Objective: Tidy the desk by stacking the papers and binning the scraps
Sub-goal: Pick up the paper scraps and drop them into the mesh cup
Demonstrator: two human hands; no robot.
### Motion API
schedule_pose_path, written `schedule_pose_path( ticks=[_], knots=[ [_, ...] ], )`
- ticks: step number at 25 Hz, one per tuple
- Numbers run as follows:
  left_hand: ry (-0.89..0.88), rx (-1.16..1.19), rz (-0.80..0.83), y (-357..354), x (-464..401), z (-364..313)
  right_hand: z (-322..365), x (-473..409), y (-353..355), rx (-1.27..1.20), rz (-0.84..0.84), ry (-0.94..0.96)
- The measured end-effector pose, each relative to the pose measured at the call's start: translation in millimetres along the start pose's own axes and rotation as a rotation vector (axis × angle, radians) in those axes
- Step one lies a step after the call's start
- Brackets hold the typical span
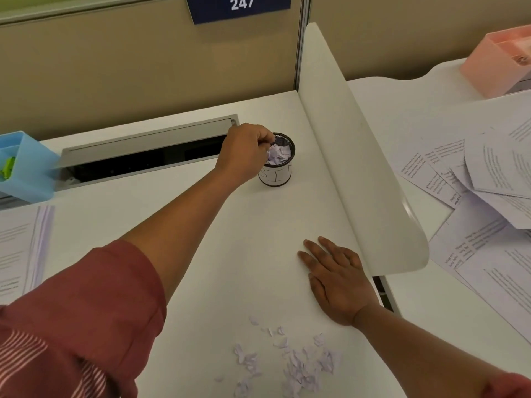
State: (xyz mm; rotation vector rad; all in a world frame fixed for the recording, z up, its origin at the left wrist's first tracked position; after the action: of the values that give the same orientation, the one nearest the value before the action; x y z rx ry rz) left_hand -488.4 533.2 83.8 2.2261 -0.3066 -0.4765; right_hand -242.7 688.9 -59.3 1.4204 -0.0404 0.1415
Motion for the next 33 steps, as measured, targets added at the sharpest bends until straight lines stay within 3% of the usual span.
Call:
schedule_pose_path(
  ticks=[5, 10, 17, 25, 29, 33],
  knots=[
    [0.027, 0.103, -0.092, 13.6, 57.8, -3.3, -0.1, -0.7, -0.6, 0.016, 0.014, -0.01],
    [0.123, 0.141, 0.276, -41.2, 171.8, 11.1, -0.6, -1.8, -3.3, 0.027, 0.027, -0.011],
    [0.177, 0.194, 0.591, -60.7, 298.5, 20.8, -1.1, -0.4, -1.5, 0.025, 0.036, -0.038],
    [0.175, 0.009, 0.854, -49.5, 382.9, 0.6, 2.2, 0.8, -0.9, 0.011, 0.049, -0.043],
    [0.111, -0.051, 0.785, -62.7, 397.9, -18.1, 2.8, 1.3, -0.5, 0.002, 0.048, -0.044],
    [0.194, 0.034, 0.54, -65.6, 390.8, -13.8, 2.2, 1.1, -1.1, 0.002, 0.046, -0.048]
  ],
)
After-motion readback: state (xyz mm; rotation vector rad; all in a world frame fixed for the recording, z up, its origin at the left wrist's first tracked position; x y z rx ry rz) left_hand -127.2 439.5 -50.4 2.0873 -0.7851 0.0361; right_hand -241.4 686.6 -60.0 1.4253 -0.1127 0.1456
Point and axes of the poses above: each hand's wrist, its own x-axis away from the middle knuckle, its own y-axis out of the back of the hand, z = x × y, the point moved 10 cm from there along -x, towards the middle knuckle, and after that the axes turned 14 degrees about -y, right-handed, at the moved point
